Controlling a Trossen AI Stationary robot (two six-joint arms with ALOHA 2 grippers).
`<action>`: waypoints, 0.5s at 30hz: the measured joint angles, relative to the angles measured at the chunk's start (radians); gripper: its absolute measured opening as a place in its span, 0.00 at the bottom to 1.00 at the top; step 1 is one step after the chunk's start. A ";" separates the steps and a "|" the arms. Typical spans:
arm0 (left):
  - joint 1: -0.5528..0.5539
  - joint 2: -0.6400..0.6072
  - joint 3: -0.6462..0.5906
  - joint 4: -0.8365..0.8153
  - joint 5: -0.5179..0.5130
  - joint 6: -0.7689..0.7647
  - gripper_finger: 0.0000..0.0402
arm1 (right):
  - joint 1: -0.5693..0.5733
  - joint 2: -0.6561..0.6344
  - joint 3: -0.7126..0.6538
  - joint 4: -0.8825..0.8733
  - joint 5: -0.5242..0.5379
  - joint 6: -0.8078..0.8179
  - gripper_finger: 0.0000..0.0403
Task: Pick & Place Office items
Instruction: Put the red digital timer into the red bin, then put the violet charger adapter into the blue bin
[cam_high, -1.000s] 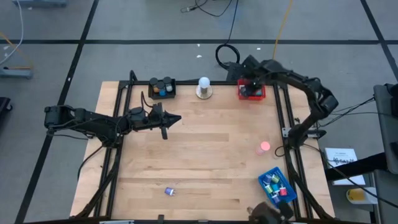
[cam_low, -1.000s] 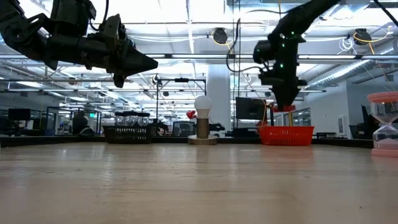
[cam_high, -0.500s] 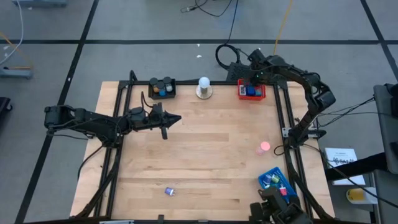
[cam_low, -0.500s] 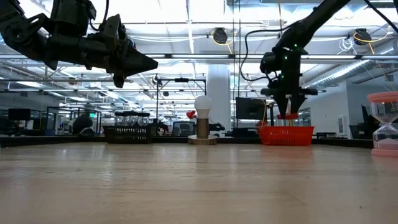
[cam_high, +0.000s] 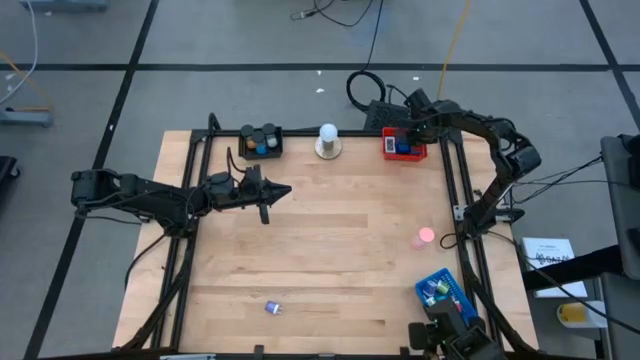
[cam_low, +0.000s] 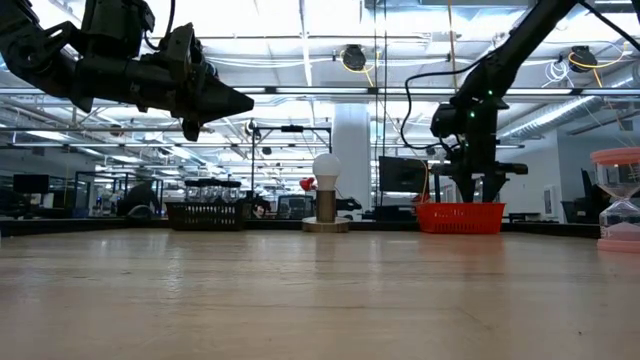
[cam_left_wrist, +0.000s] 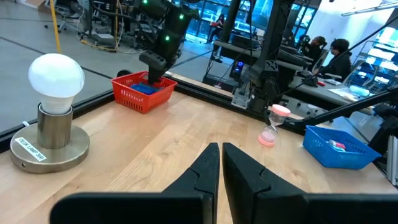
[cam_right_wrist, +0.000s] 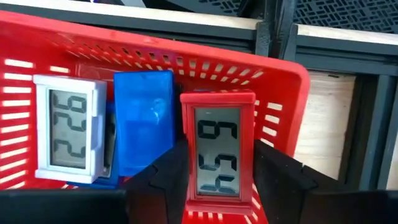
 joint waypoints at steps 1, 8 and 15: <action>0.000 0.000 0.000 0.000 0.000 0.000 0.06 | -0.002 0.000 -0.002 0.005 0.000 0.000 0.37; 0.000 0.000 0.000 0.000 0.000 0.000 0.06 | -0.008 0.000 -0.003 0.017 0.000 -0.009 0.39; 0.000 0.000 0.000 0.000 0.000 0.001 0.06 | -0.007 -0.017 -0.003 0.015 0.003 -0.045 0.47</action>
